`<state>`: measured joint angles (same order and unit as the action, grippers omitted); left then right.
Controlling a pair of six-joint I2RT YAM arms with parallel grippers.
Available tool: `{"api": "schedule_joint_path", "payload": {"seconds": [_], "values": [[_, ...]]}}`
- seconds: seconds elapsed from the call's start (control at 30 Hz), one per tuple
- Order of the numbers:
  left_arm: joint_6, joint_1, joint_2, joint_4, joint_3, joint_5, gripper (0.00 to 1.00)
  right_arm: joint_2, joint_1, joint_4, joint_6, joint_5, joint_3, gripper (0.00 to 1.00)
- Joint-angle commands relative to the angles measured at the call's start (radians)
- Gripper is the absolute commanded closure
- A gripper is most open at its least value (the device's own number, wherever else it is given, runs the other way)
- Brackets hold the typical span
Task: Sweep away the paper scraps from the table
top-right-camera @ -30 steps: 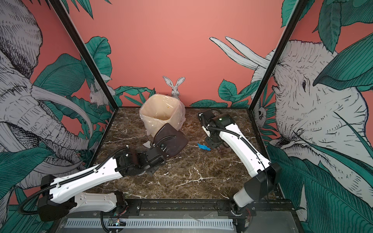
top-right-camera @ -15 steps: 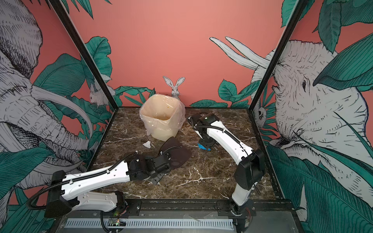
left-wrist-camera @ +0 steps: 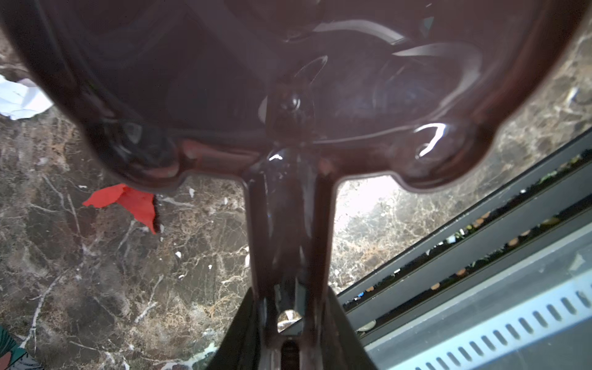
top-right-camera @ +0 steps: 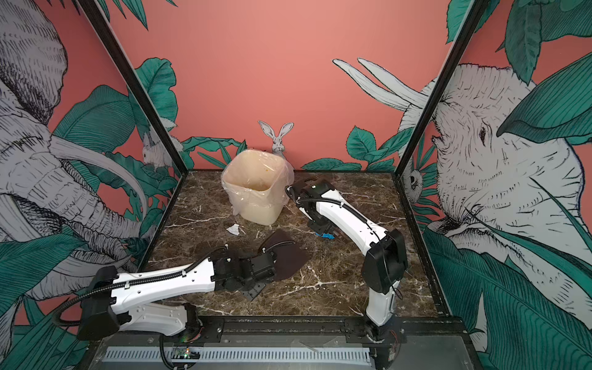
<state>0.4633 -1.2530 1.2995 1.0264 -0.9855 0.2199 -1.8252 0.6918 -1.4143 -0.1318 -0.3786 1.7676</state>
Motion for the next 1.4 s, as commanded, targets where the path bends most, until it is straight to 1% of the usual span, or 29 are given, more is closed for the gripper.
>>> {"api": "schedule_joint_path", "payload": {"seconds": [0.0,0.23,0.4,0.57,0.73,0.93,1.17,1.37], "values": [[0.04,-0.013,-0.004,0.012,0.01,-0.003,1.0,-0.008,0.031,-0.05,-0.011,0.007,0.031,1.0],[0.072,-0.05,0.013,0.016,0.025,-0.014,1.0,-0.012,0.103,-0.1,-0.015,0.059,0.054,1.0],[0.094,-0.074,0.027,0.023,0.03,-0.016,1.0,-0.006,0.141,-0.141,-0.007,0.088,0.105,1.0],[0.104,-0.084,0.041,-0.001,0.046,-0.047,1.0,0.003,0.138,-0.146,-0.009,0.003,0.156,1.0],[0.094,-0.084,0.081,-0.031,0.039,-0.062,1.0,-0.064,0.129,-0.147,-0.008,-0.056,0.208,1.0],[0.074,-0.082,0.165,0.002,-0.029,-0.051,1.0,-0.126,0.129,-0.145,-0.012,-0.075,0.269,1.0],[0.068,-0.033,0.186,-0.022,-0.056,-0.072,1.0,-0.162,0.129,-0.144,-0.015,-0.07,0.268,1.0],[0.047,-0.013,0.225,-0.01,-0.087,-0.1,1.0,-0.184,0.129,-0.143,-0.023,-0.074,0.286,1.0]]}}
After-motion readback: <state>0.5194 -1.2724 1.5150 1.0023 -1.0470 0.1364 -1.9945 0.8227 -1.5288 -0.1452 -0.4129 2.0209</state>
